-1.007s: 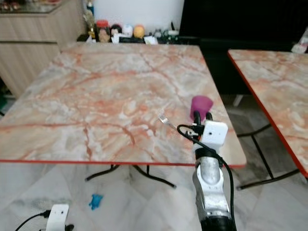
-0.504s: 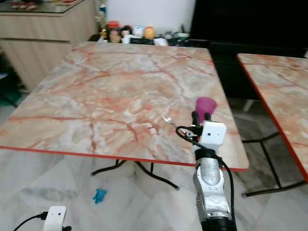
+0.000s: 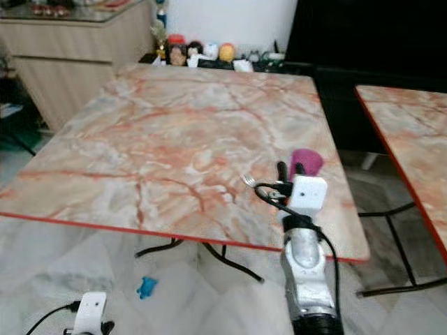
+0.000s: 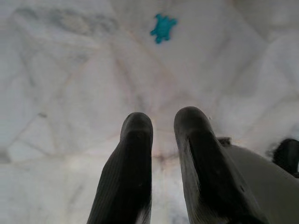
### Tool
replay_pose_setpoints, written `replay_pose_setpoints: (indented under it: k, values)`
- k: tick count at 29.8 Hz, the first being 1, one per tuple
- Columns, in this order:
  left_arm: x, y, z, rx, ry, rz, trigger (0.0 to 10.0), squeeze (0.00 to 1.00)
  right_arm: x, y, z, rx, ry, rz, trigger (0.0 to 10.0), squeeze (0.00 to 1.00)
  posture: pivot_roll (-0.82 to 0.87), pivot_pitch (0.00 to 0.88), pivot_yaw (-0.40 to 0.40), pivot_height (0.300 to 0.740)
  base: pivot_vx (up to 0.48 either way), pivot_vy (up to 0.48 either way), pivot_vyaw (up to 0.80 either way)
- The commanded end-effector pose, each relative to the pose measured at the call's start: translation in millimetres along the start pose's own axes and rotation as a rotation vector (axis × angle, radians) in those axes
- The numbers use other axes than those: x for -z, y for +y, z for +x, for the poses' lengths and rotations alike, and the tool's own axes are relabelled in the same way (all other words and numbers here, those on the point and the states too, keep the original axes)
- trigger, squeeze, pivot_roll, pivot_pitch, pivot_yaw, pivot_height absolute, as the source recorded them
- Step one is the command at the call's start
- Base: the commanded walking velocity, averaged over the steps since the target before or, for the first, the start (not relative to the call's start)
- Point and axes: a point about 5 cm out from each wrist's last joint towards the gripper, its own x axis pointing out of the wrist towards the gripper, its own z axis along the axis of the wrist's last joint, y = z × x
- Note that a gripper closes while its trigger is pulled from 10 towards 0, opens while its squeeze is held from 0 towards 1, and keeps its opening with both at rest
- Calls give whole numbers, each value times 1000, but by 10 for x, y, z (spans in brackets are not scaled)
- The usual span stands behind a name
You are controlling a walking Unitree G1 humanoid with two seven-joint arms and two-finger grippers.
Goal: Setting the table
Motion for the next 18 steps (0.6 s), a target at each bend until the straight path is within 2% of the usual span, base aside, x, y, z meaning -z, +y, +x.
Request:
replay_pose_setpoints:
  k: [1,5,14,18]
  values:
    - [-29,-52,7,10,-5,-9,10000,0,19,-117,-9,30,14,-18,10000,0,59,0,-18,740,307,0,0]
    - [-33,-48,8,11,-5,-6,10000,0,22,-115,-9,26,15,-20,10000,0,57,0,-18,740,306,0,0]
    - [-30,-43,7,8,-5,4,10000,0,42,-105,-35,8,29,-24,10000,0,53,0,-17,740,0,0,0]
    - [24,-15,-4,4,4,6,10000,0,37,-75,-75,-62,42,-61,10000,0,51,0,-15,740,0,0,0]
